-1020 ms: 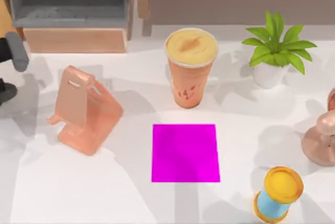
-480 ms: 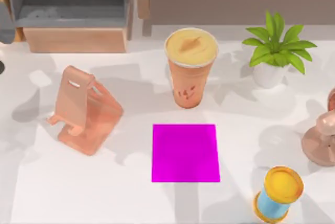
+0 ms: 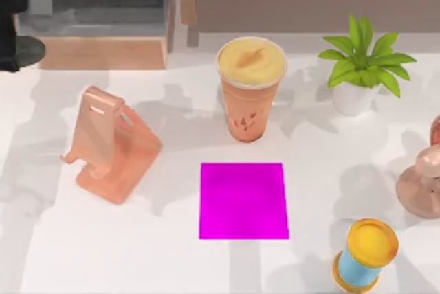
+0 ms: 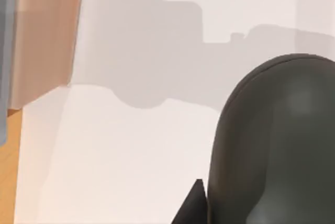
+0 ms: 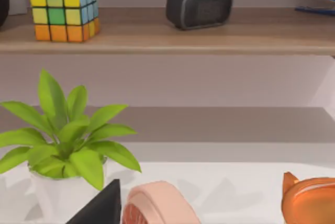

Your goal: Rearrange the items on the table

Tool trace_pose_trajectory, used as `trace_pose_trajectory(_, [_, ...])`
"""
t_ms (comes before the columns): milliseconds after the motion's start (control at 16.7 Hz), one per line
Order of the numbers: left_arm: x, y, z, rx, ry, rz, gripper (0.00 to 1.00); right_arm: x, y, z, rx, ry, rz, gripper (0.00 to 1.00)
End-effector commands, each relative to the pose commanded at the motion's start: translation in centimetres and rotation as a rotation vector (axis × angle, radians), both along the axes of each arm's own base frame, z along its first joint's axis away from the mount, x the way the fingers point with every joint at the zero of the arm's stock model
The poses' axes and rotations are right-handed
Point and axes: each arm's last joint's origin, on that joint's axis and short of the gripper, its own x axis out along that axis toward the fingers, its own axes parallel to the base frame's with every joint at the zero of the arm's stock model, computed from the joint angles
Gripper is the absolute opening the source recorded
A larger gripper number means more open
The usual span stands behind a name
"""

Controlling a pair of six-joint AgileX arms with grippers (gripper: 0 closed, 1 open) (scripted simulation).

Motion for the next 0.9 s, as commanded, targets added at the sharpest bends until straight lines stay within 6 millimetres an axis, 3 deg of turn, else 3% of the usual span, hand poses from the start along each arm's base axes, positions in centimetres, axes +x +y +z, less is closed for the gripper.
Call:
trace_pose_trajectory(240, [-2.5,-7.8,4.5,-0.016,-0.189,-0.421,0.0,0.0,0.0,0.0,0.0,0.0,0.0,1.0])
trace_pose_trajectory(420, [-4.9,-13.7,4.7,0.012,-0.226,-0.755,0.0,0.0,0.0,0.0,0.0,0.0,0.0,1.0])
trace_pose_trajectory(600, [-7.2,-19.5,1.9,0.055,-0.158,-1.093,0.0,0.0,0.0,0.0,0.0,0.0,0.0,1.0])
trace_pose_trajectory(900, [-10.3,-27.5,-6.7,0.153,0.03,-1.581,0.0,0.0,0.0,0.0,0.0,0.0,0.0,1.0])
